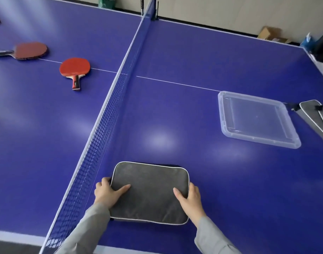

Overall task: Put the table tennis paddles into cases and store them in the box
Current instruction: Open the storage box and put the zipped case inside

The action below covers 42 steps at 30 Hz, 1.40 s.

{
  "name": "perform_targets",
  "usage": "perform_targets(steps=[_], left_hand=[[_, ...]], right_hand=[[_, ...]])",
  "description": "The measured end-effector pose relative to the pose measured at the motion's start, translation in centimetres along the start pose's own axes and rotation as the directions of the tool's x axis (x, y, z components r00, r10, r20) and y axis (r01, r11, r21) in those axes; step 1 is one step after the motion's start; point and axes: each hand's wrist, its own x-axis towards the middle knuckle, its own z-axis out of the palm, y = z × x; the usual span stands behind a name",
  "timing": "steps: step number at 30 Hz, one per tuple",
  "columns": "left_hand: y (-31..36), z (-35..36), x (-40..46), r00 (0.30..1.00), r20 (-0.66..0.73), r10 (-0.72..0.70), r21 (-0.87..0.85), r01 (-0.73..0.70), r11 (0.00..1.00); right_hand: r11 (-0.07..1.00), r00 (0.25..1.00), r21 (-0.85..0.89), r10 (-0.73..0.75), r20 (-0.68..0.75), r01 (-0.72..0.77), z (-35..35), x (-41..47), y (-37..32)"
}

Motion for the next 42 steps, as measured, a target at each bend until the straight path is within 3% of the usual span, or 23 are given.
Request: perform_targets(steps=[4, 9, 15, 20, 29, 36, 42], left_hand=[[0.3, 0.3, 0.1, 0.996, 0.071, -0.046, -0.191, 0.059, 0.98], [2.3, 0.7, -1.3, 0.977, 0.215, 0.006, -0.498, 0.105, 0.861], [7.2, 1.4, -4.2, 0.963, 0.186, 0.193, -0.525, -0.069, 0.848], [13.0, 4.0, -8.0, 0.905, 0.214, 0.367, -0.481, -0.23, 0.846], [23.3, 16.0, -20.1, 0.76, 0.288, 0.582, -0.493, -0.403, 0.771], [28.7, 28.4, -33.3, 0.683, 0.341, 0.646, -0.587, -0.382, 0.714], [32.3, 37.6, -42.0, 0.655, 0.366, 0.661, -0.648, -0.33, 0.686]], right_hand=[[0.996, 0.999, 0.083, 0.032, 0.011, -0.033, -1.6, 0.5, -0.9], [0.972, 1.0, 0.234, -0.022, -0.019, 0.026, -5.3, 0.5, -2.5], [0.94, 0.985, 0.308, -0.107, -0.135, 0.144, -11.1, -0.8, -3.7], [0.916, 0.943, 0.31, -0.163, -0.291, 0.254, -18.2, -3.3, -2.2], [0.842, 0.896, 0.471, -0.032, -0.444, 0.264, -33.8, -9.2, 8.8], [0.789, 0.831, 0.528, 0.04, -0.554, 0.314, -47.5, -14.6, 19.7], [0.785, 0.816, 0.522, 0.035, -0.577, 0.335, -57.6, -17.5, 27.1]])
